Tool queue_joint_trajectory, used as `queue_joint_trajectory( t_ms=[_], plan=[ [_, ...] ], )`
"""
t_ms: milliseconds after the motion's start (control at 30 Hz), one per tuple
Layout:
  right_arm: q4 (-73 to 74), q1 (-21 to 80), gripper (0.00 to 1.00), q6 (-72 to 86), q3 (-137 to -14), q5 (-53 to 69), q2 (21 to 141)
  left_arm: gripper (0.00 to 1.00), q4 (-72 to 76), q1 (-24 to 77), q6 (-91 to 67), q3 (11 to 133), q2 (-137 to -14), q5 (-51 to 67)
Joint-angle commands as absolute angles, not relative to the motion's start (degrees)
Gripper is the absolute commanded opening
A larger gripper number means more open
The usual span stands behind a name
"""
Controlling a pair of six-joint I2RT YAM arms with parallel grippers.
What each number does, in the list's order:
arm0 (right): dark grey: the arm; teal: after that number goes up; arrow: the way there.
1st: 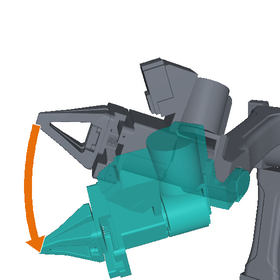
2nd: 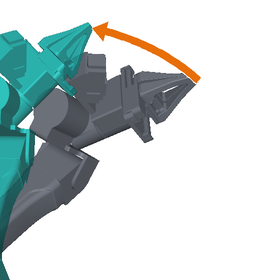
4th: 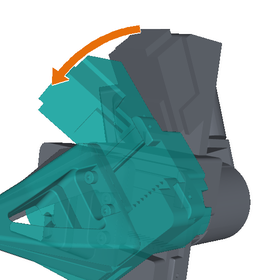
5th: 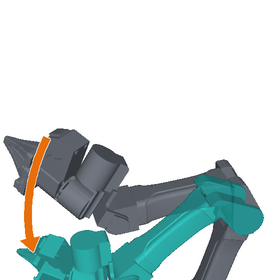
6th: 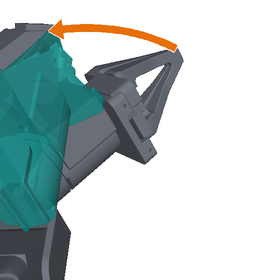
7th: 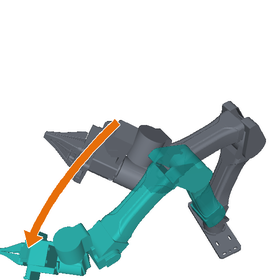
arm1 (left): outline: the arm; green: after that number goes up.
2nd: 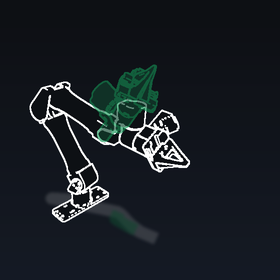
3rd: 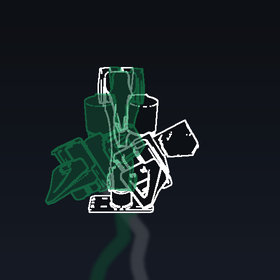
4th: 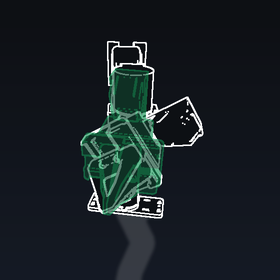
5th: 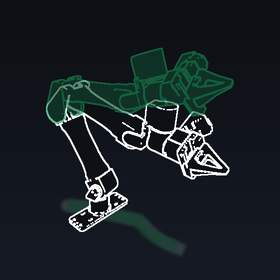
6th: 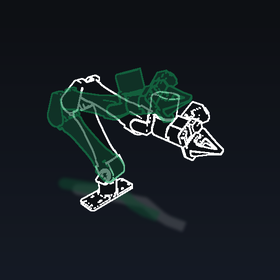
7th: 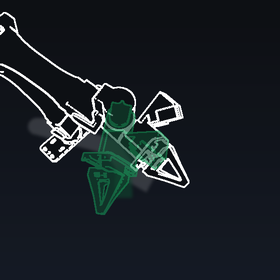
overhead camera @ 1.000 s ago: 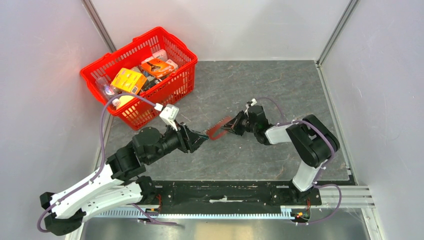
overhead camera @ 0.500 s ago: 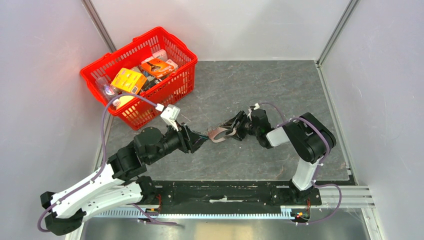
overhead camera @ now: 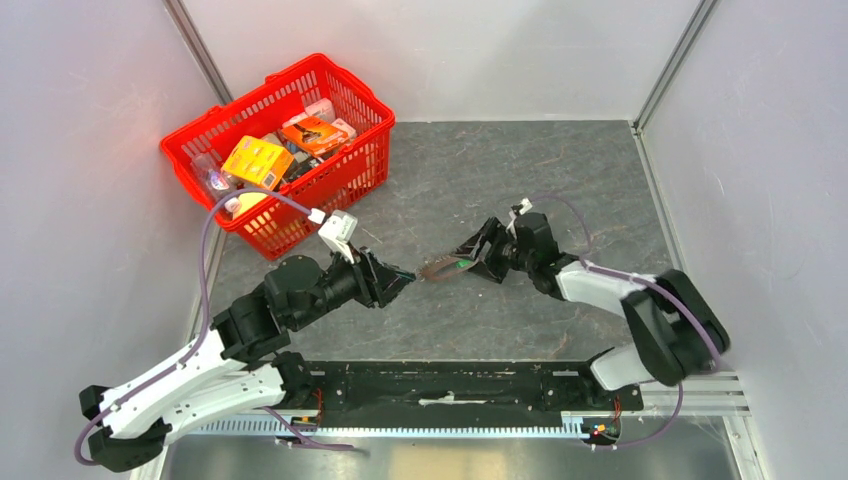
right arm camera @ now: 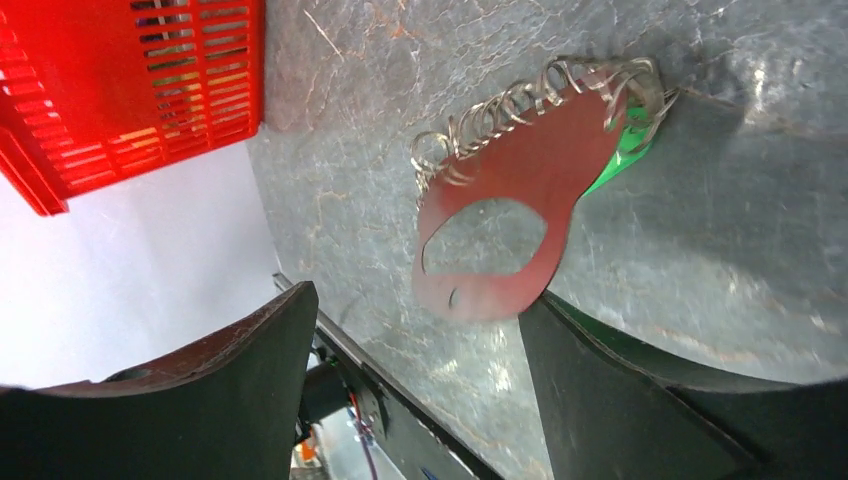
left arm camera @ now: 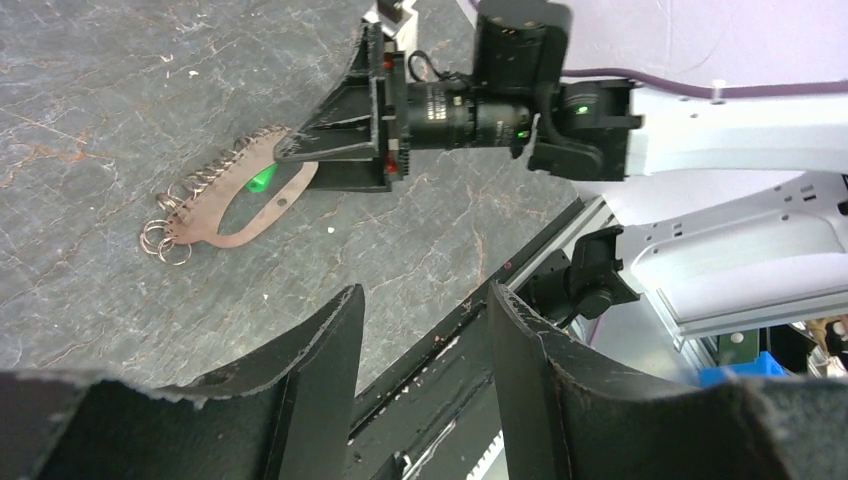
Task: Put the keys on the keyring
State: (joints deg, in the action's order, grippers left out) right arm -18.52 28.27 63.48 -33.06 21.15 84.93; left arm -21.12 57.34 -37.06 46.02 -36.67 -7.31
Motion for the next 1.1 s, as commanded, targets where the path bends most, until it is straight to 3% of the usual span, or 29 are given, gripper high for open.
queue_joint_trajectory(
  t_ms=[0, 533, 633, 700, 767, 833, 1067],
  plan=[
    [1.33, 28.04, 0.82, 54.22, -38.33, 16.31, 77.83, 0.55, -21.27, 57.31, -37.38, 48.91, -35.99, -8.09],
    [22.96, 28.03, 0.82, 44.52, -43.4, 8.89, 60.19, 0.55, -23.69, 57.31, -37.64, 51.12, -35.06, -8.21],
    [27.04, 28.05, 0.88, 41.24, -46.2, 7.79, 57.75, 0.57, -24.32, 57.33, -37.11, 51.58, -34.98, -8.4],
    [29.15, 28.01, 0.97, 39.02, -47.8, 7.29, 56.27, 0.59, -24.77, 57.35, -36.84, 51.83, -35.13, -8.81],
    [30.53, 28.04, 0.97, 36.84, -48.99, 6.7, 54.28, 0.62, -25.4, 57.33, -36.43, 52.14, -35.16, -9.04],
    [31.64, 28.04, 0.97, 35.27, -50.1, 6.49, 52.03, 0.84, -26.29, 57.34, -36.24, 52.45, -35.33, -9.32],
    [37.98, 28.04, 0.97, 29.86, -56.85, 5.14, 48.08, 0.87, -28.17, 57.35, -35.34, 53.24, -34.32, -10.17]
  ],
)
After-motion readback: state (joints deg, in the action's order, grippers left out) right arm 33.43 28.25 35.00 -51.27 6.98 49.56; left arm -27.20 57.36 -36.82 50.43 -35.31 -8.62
